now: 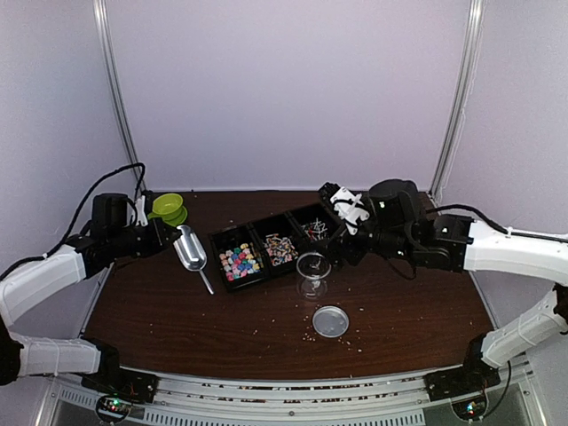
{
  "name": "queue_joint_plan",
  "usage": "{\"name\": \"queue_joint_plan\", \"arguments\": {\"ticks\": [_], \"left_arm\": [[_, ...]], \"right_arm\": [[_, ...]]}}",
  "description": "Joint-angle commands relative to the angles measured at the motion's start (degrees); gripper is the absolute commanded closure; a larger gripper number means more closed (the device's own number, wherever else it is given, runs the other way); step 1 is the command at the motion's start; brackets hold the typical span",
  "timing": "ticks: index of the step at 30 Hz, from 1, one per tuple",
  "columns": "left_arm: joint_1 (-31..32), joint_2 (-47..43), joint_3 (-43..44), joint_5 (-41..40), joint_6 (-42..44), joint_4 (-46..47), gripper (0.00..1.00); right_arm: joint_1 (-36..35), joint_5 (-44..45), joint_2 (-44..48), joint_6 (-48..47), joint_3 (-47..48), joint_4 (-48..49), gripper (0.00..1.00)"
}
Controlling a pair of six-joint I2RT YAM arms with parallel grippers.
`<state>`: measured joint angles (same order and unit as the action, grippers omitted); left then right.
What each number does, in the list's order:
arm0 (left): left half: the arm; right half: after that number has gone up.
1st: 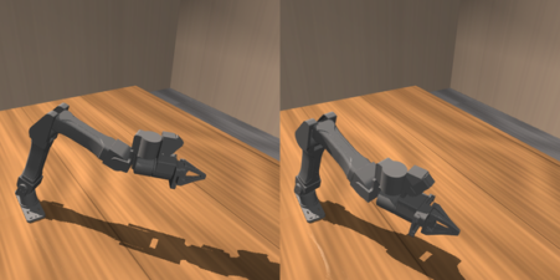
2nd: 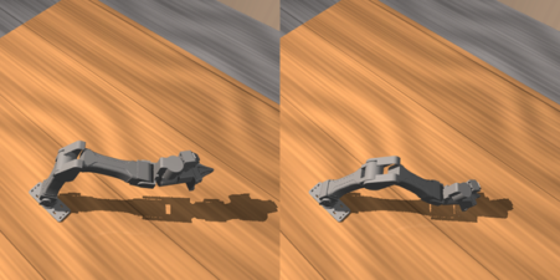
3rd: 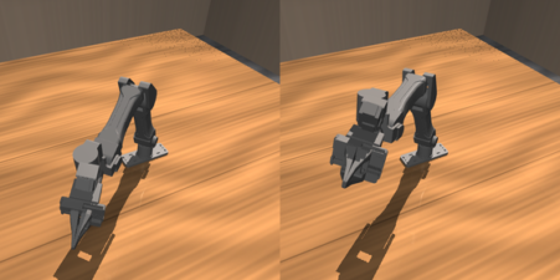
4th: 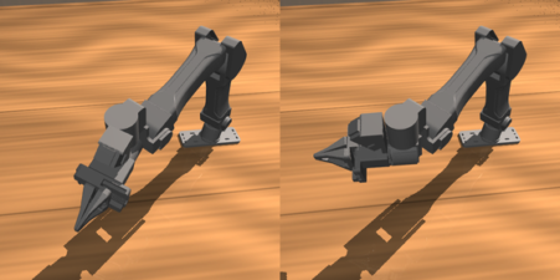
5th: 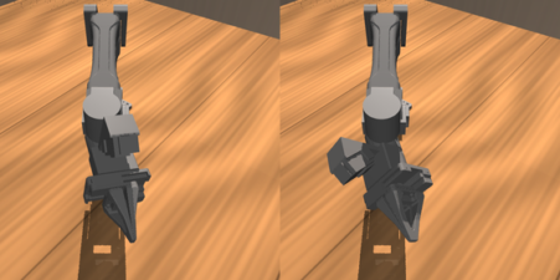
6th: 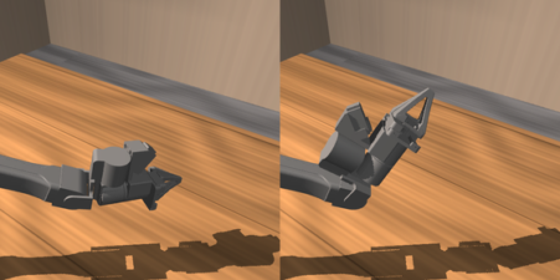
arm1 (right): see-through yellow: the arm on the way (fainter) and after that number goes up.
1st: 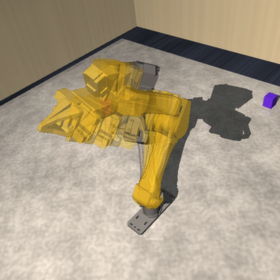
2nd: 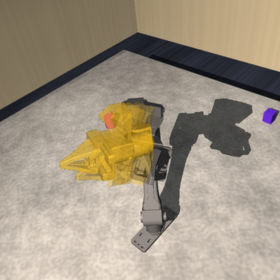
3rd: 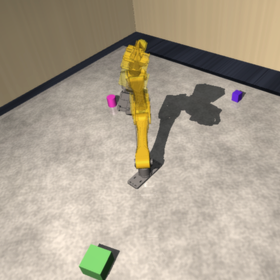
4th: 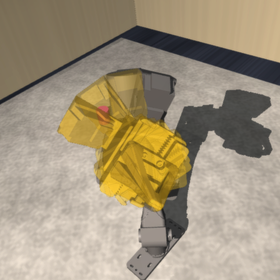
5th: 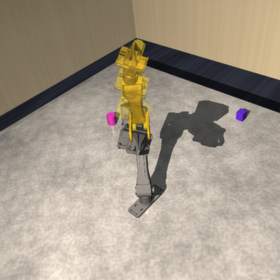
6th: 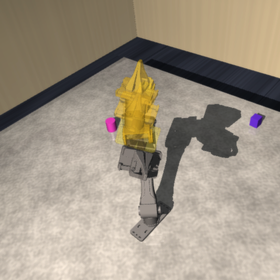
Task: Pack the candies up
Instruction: Pass from the left arm to the right
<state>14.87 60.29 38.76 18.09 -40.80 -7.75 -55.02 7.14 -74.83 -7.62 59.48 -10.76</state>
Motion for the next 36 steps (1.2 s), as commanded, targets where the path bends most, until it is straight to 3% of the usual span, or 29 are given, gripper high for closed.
{"name": "queue_joint_plan", "arguments": {"ticks": [1,7,17,32,36], "left_arm": [[2.4,-1.6,3.5,-4.0,-8.1,2.1,1.0],[7.4,-1.5,4.3,-11.7,-12.7,8.0,1.0],[15.1,1.8,4.1,-13.7,-16.8,19.5,1.0],[20.9,1.8,3.7,-15.8,-19.5,23.1,1.0],[22.2,2.9,3.2,-16.3,-21.0,24.4,1.0]], "right_arm": [[-4.7,2.0,1.6,-5.4,-3.0,15.6,0.01],[-12.7,6.1,-4.3,-6.4,-1.2,21.1,0.03],[-20.5,11.6,-15.0,-6.6,4.1,27.5,0.1],[-20.5,19.0,-23.3,-5.9,6.2,34.5,0.41],[-20.5,21.5,-24.4,-6.3,6.2,37.0,0.53]]}}
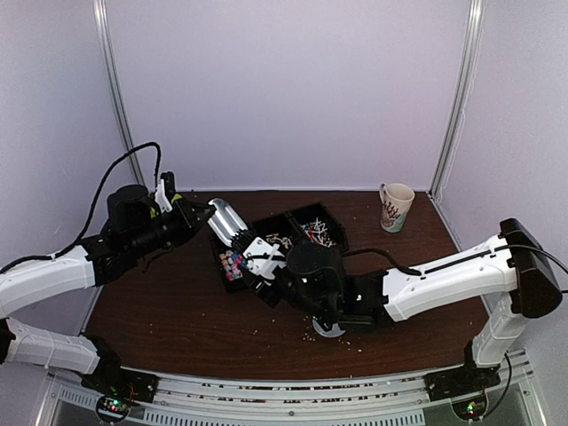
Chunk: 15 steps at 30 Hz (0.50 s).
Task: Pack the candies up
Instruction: Pass from the left arm to the right
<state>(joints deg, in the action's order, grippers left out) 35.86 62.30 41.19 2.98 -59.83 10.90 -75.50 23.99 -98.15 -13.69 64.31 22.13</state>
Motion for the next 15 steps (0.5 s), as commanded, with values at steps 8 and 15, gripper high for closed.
{"name": "queue_joint_plan", "arguments": {"ticks": [8,15], "left_arm": [[2.6,2.6,0.5,-0.7,-3.8,8.2,1.0],[3.2,2.8,0.3,-0.9,-4.1,8.0,1.0]], "right_arm": [[0.0,9.3,-3.4,-2.3,1.6,7.1,0.63],[0.0,11.0,-3.7,-3.7,1.4,8.5,0.75]]}}
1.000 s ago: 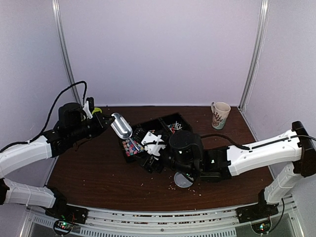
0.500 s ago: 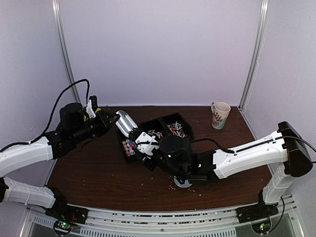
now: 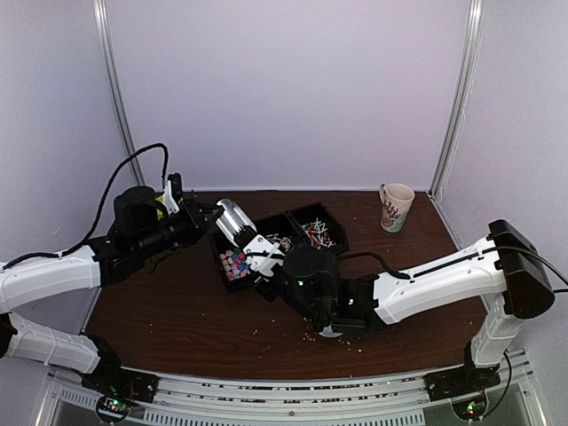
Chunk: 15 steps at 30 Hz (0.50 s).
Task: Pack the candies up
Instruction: Pass from the left arm to the right
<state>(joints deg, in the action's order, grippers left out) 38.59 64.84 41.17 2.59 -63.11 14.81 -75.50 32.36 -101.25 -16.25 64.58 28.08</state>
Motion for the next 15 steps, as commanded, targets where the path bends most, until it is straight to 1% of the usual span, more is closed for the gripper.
{"name": "queue_joint_plan", "arguments": {"ticks": [1,12,15], "left_arm": [[0.6,0.4,0.2,-0.4,-1.0,4.1,1.0],[1.4,1.3,-1.0,0.2,-3.2,6.4,1.0],[1.6,1.3,-1.0,0.3,-3.1,6.5,1.0]], "right_arm": [[0.0,2.9,-0.8,-1.4,1.3,2.7,0.76],[-0.1,4.1,-1.9,-2.5,1.6,3.3,0.79],[0.0,4.1,-2.0,-2.6,1.7,3.1,0.81]]}}
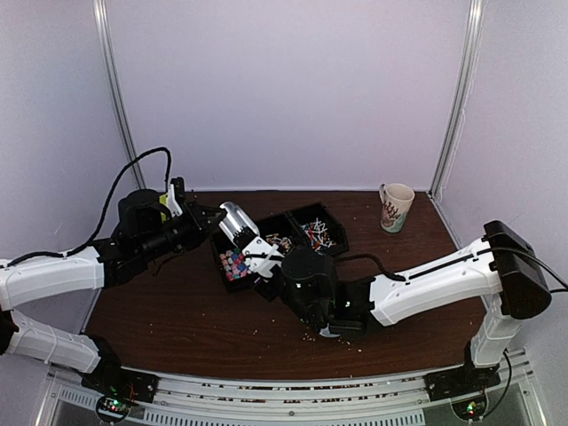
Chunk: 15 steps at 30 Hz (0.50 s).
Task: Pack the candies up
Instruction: Pass from the left arm to the right
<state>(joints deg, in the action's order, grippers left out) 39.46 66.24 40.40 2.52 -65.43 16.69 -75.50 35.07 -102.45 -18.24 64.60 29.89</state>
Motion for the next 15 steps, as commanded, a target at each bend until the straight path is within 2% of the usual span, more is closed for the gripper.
{"name": "queue_joint_plan", "arguments": {"ticks": [1,6,9,13,14,15], "left_arm": [[0.8,-0.1,-0.2,0.4,-0.7,4.7,1.0],[0.9,-0.7,-0.2,0.4,-0.5,4.5,1.0],[0.9,-1.1,-0.4,0.3,-0.5,4.6,1.0],[0.8,-1.5,-0.4,0.4,-0.5,4.7,1.0],[0.9,-1.8,-0.4,0.4,-0.3,4.6,0.97],[0.9,-2.0,-0.3,0.3,0.0,4.2,0.87]], "right_arm": [[0.1,1.6,-0.9,-0.6,1.8,1.3,0.83],[0.2,1.6,-0.9,-0.7,1.7,1.3,0.9],[0.5,1.7,-0.9,-0.7,1.8,1.3,0.99],[0.9,1.4,-0.4,-0.7,1.8,1.1,1.0],[1.1,1.3,-0.2,-0.6,1.8,0.8,1.0],[1.2,1.1,0.2,-0.4,1.7,0.4,1.0]]}}
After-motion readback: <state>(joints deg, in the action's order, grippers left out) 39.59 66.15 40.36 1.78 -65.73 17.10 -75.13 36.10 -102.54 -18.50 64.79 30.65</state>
